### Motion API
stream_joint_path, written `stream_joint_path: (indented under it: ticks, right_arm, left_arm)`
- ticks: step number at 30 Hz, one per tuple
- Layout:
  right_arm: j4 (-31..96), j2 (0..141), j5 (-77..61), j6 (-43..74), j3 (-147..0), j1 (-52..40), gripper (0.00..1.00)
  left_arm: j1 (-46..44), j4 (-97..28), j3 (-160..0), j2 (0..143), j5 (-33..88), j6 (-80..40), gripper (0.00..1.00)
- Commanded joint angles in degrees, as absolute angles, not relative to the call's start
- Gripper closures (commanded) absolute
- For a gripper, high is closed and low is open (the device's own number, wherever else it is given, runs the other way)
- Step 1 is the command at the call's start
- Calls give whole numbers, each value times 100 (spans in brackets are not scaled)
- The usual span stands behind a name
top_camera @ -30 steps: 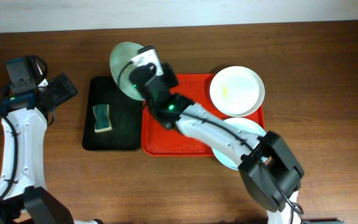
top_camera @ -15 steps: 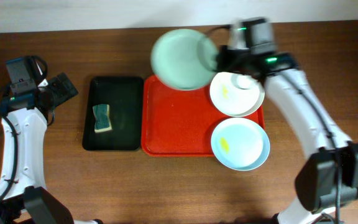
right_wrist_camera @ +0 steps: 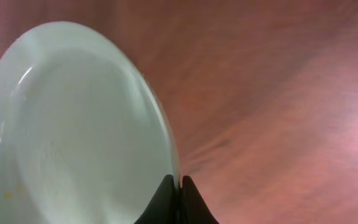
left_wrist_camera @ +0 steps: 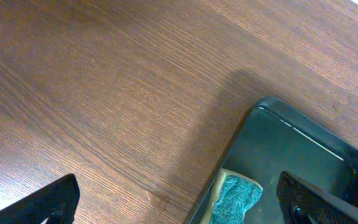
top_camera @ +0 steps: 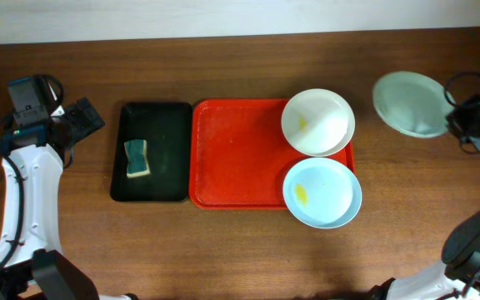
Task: Clean dirty plates on tray and stack at the side
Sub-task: 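Set the light-green plate on the table right of the red tray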
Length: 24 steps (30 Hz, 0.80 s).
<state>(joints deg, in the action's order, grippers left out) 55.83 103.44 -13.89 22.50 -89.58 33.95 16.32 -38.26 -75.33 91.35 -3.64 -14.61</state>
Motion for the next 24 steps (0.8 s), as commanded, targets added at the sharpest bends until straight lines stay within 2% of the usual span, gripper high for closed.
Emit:
stream_joint_path:
  ticks: [1,11,18,19,20,21,24]
  right_arm:
    - [5559,10254,-598,2281,-8482,3452,96]
    - [4311,10259,-530,2279,-7096,3413,96]
    - [3964,10261,-534,2279,-6936,2956,96]
    - [3955,10261,-405,2281,-6936,2895,94]
    - [3957,10261,-255,2281,-6936,2858,85]
    - [3964,10261,-69,2281,-6936,2838,72]
    - [4062,10259,25,2279,-6938,2851,66]
  left_arm:
    - [1658,-3817,-7570,9115,-386,-1518,1]
    - [1658,-3820,-7570,9115,-386,-1520,1]
    - [1658,-3820,-7570,9115,-386,-1520,1]
    - [1658,-3820,-7570,9115,-386,-1520,1]
    - [1658,-3820,-7570,9115,-388,-1518,1]
    - [1658,-3820,-7570,9115,-386,-1518,1]
    - [1658,-3820,-7570,9115,-386,-1520,0]
